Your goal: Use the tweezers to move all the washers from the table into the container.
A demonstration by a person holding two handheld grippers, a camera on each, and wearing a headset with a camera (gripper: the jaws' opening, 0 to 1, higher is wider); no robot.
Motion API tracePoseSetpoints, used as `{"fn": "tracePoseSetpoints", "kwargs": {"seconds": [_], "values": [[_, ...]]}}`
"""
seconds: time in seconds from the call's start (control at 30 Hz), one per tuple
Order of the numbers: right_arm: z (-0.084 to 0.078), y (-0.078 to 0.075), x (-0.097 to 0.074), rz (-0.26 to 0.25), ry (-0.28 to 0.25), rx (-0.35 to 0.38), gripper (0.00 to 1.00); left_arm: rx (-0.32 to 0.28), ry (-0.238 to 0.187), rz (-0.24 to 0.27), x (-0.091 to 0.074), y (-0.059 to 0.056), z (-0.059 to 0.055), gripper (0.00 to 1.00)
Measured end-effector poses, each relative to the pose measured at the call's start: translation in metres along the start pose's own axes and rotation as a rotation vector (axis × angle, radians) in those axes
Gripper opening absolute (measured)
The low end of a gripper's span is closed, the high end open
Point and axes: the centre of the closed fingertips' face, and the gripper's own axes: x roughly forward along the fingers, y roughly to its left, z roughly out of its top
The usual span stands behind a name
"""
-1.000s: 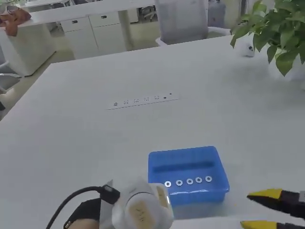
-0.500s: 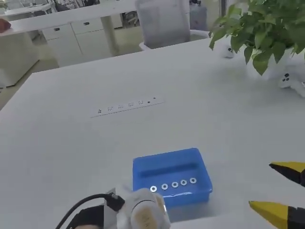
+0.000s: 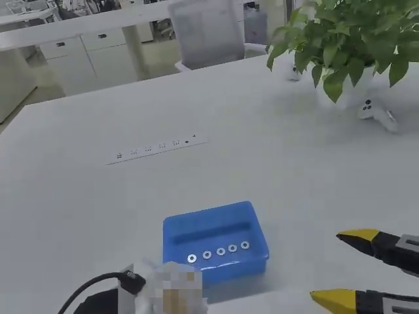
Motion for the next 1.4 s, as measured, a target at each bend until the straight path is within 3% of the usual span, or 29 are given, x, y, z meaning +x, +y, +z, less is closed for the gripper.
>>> {"fn": "tracePoseSetpoints", "kwargs": {"seconds": [0.13, 0.27, 0.43, 0.53, 0.7, 0.77, 0.9, 1.0, 1.07, 1.13, 1.23, 1.3, 1.4], "values": [[0.001, 0.0, -0.001, 0.002, -0.007, 0.007, 0.56, -0.053, -0.029, 0.029, -0.006, 0.001, -0.003, 0.02], [0.002, -0.002, -0.001, -0.003, -0.015, 0.006, 0.58, -0.181, -0.144, 0.102, -0.023, 0.002, -0.004, 0.13], [0.001, -0.001, 0.0, 0.003, -0.01, 0.017, 0.6, -0.358, -0.295, 0.219, -0.052, 0.002, -0.018, 0.34], [0.001, -0.001, 0.0, -0.001, -0.01, 0.016, 0.63, -0.472, -0.41, 0.28, -0.07, 0.0, -0.023, 0.47], [0.002, -0.004, -0.001, -0.021, -0.017, 0.022, 0.66, -0.663, -0.709, 0.423, -0.109, 0.009, -0.021, 0.61], [0.005, -0.006, -0.002, -0.036, -0.031, 0.027, 0.67, -0.706, -0.812, 0.489, -0.124, 0.016, -0.02, 0.65], [0.011, -0.011, -0.005, -0.067, -0.067, 0.024, 0.7, -0.738, -0.947, 0.607, -0.146, 0.028, -0.019, 0.8], [0.021, -0.015, -0.006, -0.092, -0.118, 0.033, 0.7, -0.723, -1.024, 0.685, -0.163, 0.034, -0.018, 0.87], [0.029, -0.015, -0.007, -0.108, -0.158, 0.035, 0.75, -0.723, -1.068, 0.722, -0.17, 0.037, -0.02, 0.93], [0.035, -0.015, -0.007, -0.119, -0.191, 0.023, 0.82, -0.734, -1.102, 0.747, -0.176, 0.038, -0.021, 0.99], [0.039, -0.016, -0.009, -0.141, -0.206, -0.007, 0.87, -0.733, -1.152, 0.759, -0.184, 0.038, -0.019, 0.99], [0.04, -0.016, -0.009, -0.147, -0.209, -0.019, 0.88, -0.742, -1.159, 0.751, -0.183, 0.039, -0.019, 0.99], [0.04, -0.017, -0.008, -0.164, -0.2, -0.039, 0.89, -0.747, -1.134, 0.75, -0.179, 0.04, -0.02, 0.99]]}}
